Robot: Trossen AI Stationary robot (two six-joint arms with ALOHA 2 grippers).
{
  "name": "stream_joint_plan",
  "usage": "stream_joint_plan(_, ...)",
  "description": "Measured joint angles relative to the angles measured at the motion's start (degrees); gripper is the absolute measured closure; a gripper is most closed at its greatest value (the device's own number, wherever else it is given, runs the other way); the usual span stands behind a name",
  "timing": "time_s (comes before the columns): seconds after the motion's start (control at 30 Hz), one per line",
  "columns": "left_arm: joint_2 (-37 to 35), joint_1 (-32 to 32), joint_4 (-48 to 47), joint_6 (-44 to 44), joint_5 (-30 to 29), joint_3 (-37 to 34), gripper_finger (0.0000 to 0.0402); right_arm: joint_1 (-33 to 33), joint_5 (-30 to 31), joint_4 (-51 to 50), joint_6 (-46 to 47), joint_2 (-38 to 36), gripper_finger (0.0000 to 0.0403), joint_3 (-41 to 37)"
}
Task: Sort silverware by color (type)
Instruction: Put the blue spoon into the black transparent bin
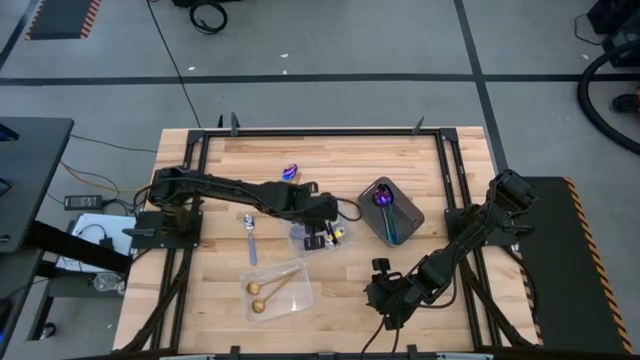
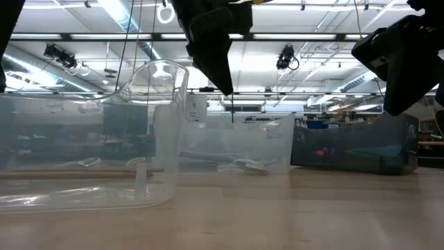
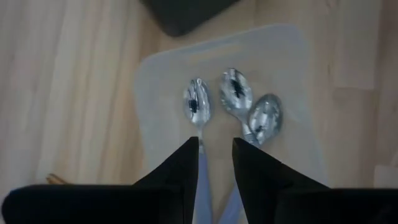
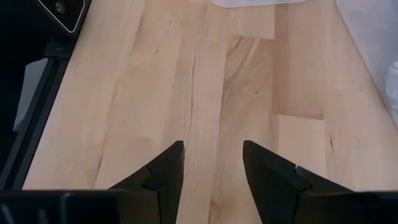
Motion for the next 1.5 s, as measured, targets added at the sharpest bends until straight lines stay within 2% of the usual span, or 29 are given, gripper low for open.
stream_joint_plan(0.63,-0.86,9.97,-4.48,-1.23,-0.26,0.00,0.0297,0.13,0.18,0.06,-0.04,0.00,0.0229,0.00)
stream_joint_plan(0.83,-0.86,12.50,-7.61,-4.60,-0.31,-0.19,0.0297,0.16,1.03,0.08,-0.04,0.00,0.0229,0.00)
stream_joint_plan(1.37,-0.79,17.81,-3.77,-16.51,0.40,-13.00,0.0297,0.50,1.25,0.41,-0.28,0.02,0.0229,0.00)
stream_joint_plan(1.5,-0.80,19.42,-1.37,-21.29,3.50,-15.50,0.0294,0.50,1.22,1.27,-1.04,0.02,0.0229,0.00)
